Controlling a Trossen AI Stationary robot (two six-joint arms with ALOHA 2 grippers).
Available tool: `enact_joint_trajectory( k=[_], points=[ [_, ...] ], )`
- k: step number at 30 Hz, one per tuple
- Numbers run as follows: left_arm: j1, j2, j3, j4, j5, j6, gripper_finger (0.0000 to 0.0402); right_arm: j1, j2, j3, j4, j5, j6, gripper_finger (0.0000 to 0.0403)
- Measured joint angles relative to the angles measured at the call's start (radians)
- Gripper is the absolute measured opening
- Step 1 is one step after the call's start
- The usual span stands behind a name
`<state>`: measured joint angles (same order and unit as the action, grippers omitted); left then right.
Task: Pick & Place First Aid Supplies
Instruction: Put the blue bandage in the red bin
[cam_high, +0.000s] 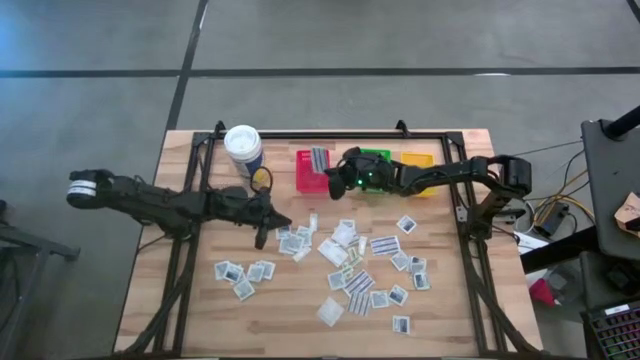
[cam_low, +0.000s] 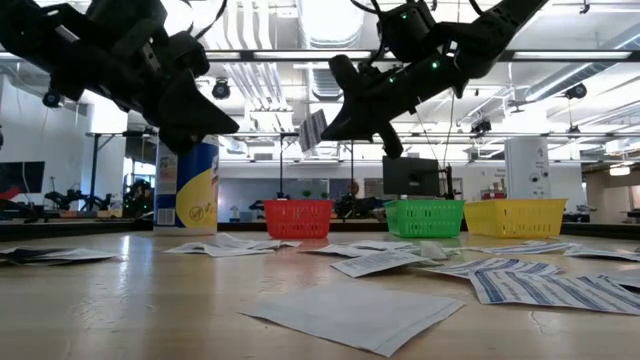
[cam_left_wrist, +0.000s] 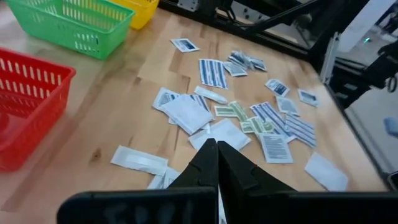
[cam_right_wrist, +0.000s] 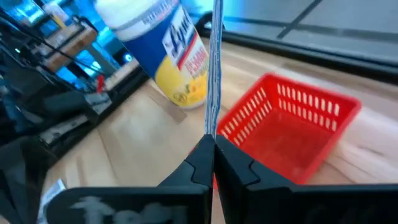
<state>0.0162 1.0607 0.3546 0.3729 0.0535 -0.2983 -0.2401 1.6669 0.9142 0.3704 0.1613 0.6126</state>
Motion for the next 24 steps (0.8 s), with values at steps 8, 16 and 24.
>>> enact_joint_trajectory(
  k=[8, 16, 24],
  points=[
    [-0.043, 0.0, 0.0, 0.0, -0.105, 0.135, 0.0, 0.0, 0.0, 0.0, 0.017, 0.025, 0.002, 0.0008],
    [-0.042, 0.0, 0.0, 0.001, -0.191, 0.208, 0.0, -0.001, 0.0, 0.006, 0.009, 0.025, 0.012, 0.0008],
    [-0.042, 0.001, 0.0, -0.01, -0.141, 0.217, 0.0, -0.03, 0.068, 0.151, -0.076, -0.026, -0.035, 0.0008]
  ],
)
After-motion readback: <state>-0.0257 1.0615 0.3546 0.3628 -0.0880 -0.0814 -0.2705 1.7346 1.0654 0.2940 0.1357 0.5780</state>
